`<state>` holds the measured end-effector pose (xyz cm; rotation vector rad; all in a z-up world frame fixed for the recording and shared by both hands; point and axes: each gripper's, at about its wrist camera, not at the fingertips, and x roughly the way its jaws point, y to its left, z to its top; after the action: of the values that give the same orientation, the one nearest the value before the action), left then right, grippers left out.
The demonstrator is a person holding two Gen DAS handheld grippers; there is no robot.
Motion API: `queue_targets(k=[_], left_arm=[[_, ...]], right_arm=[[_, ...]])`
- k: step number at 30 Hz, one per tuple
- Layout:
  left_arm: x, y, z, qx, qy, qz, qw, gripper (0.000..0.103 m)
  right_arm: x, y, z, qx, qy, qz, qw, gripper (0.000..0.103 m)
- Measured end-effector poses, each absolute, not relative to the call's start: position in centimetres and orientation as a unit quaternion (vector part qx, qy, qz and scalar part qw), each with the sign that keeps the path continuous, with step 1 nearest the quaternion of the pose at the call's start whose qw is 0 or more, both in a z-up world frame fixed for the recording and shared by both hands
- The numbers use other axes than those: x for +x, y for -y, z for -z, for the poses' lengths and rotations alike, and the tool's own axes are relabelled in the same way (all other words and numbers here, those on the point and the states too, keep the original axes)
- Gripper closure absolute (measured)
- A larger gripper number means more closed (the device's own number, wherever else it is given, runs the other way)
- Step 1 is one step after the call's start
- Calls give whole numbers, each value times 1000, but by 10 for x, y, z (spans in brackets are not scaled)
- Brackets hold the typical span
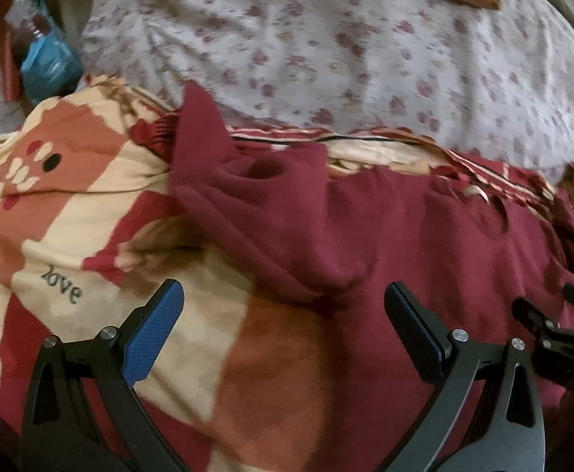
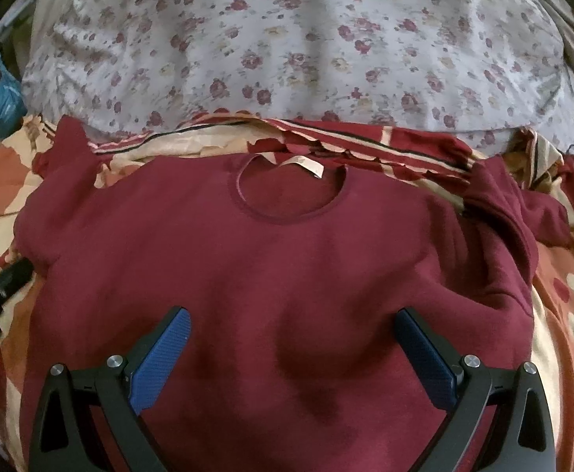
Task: Fold small clothes
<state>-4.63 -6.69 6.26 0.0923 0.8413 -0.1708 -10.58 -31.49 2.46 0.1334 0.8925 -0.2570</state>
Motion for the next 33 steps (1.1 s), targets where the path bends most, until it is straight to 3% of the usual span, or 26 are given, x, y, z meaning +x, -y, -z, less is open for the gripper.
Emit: queue_targets(k=[10, 19, 22, 23, 24, 25, 29, 33], left_arm=[[50, -2, -96, -23, -406, -1, 913, 1], [161, -14, -56, -47, -434, -34, 899, 2], [181, -9, -44, -44, -438, -23, 898, 26], [188, -5, -37, -37, -449, -17, 893, 51], [192, -4, -34, -32, -458, -15, 888, 82], [194, -2, -30, -27, -468, -14, 883, 92], [173, 0, -54, -57, -444, 35, 893, 96], [129, 24, -112, -57, -404, 131, 904, 98]], right_arm=[[-100, 315, -23, 68, -428, 94, 896, 0], [-94, 323, -9, 90, -437, 72, 892, 0], [-93, 326, -8, 99, -437, 67, 892, 0], [-93, 326, -8, 102, -436, 66, 892, 0], [-93, 327, -7, 103, -435, 65, 892, 0], [-93, 327, -7, 105, -436, 65, 892, 0], [-92, 327, -6, 106, -435, 65, 892, 0], [-94, 330, -8, 114, -430, 61, 894, 0]])
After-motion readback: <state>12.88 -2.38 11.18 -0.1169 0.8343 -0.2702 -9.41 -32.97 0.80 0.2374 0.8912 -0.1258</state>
